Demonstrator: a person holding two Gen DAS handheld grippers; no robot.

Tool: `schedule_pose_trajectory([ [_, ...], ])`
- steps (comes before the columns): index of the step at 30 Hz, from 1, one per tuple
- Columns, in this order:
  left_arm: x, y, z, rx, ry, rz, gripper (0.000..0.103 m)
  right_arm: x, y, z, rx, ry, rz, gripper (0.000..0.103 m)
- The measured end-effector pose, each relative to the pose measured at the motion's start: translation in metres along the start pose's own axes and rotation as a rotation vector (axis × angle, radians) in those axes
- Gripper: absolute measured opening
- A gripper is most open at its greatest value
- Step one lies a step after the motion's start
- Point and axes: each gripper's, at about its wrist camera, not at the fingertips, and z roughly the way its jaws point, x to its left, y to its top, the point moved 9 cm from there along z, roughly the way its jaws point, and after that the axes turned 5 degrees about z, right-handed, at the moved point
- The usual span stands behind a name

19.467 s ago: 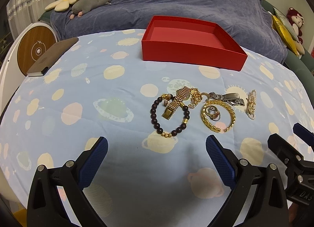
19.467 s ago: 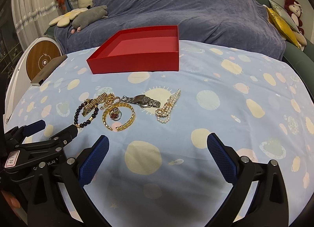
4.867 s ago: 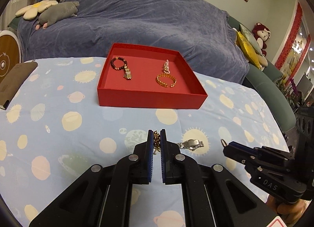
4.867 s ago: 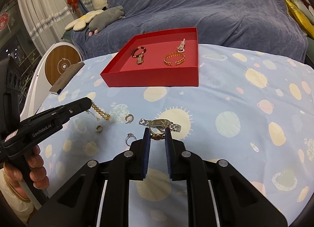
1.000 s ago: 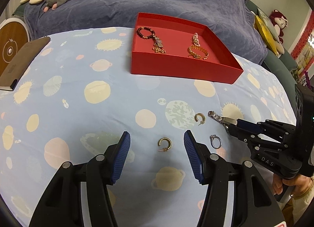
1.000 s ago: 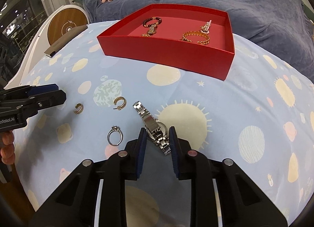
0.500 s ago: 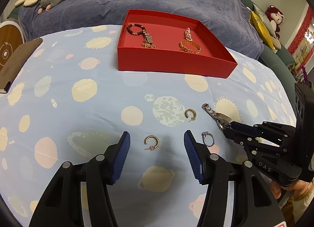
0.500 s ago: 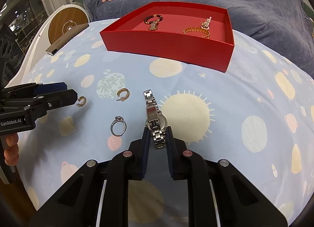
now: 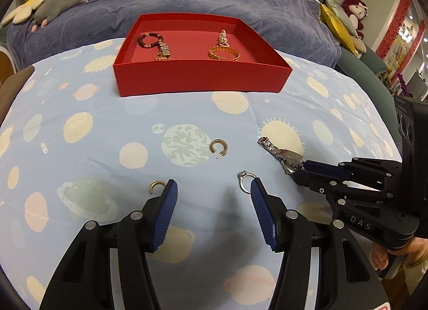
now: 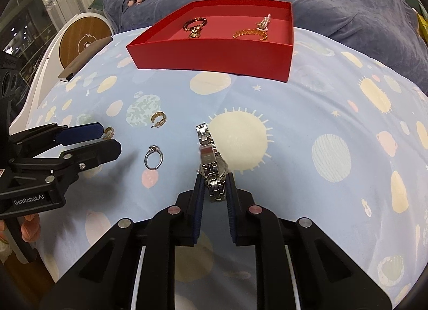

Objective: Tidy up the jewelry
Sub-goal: 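Grasp the silver ring with left gripper while right gripper holds the watch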

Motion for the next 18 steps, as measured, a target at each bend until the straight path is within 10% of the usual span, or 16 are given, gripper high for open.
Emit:
schedule_pose_trajectory([
  [13,-0.033,0.003,0.031,0.005,0.073,0.032,0.045,-0.015,-0.013,-0.008,0.025,-0.032,0.073,0.015],
  [18,-0.031,0.002,0.032,-0.020,0.162,0.072,0.022,-0.015,-0.014,-0.009,0.028,-0.030,0.077,0.015],
])
